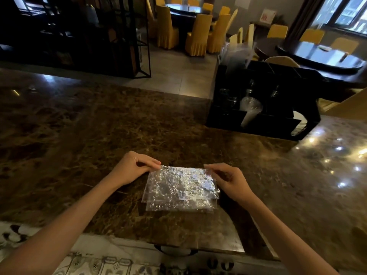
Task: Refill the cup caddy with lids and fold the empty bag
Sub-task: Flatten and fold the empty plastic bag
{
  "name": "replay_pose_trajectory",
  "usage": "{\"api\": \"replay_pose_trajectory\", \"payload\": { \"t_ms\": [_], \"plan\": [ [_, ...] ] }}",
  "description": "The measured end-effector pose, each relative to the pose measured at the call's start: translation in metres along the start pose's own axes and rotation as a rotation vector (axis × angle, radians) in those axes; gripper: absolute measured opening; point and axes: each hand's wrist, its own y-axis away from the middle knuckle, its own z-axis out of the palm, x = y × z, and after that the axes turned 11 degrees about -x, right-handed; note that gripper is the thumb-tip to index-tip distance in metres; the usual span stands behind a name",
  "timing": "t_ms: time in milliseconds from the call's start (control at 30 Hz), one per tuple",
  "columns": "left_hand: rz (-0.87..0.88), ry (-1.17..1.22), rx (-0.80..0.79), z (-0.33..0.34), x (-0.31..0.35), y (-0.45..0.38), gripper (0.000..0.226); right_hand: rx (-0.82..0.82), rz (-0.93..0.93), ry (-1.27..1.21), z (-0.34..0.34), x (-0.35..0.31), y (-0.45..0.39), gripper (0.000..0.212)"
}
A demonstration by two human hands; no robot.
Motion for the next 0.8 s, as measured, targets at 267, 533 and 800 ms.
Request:
{"api": "replay_pose_trajectory", "payload": {
  "t_ms": [267,533,800],
  "plan": [
    [-0.029,-0.51,-0.304,-0.002,0.013,0.011,0.054,-0.04,0.111,0.375,-0.023,-0.012,0.0,0.06],
    [-0.187,-0.425,-0.407,0.031,0.053,0.015,0.051,-0.125,0.007,0.599,0.023,-0.088,-0.02,0.035],
    [-0.266,-0.912,-0.318,0.103,0.042,0.039,0.068,-0.453,0.267,0.759,0.099,-0.067,-0.009,0.071]
  ]
}}
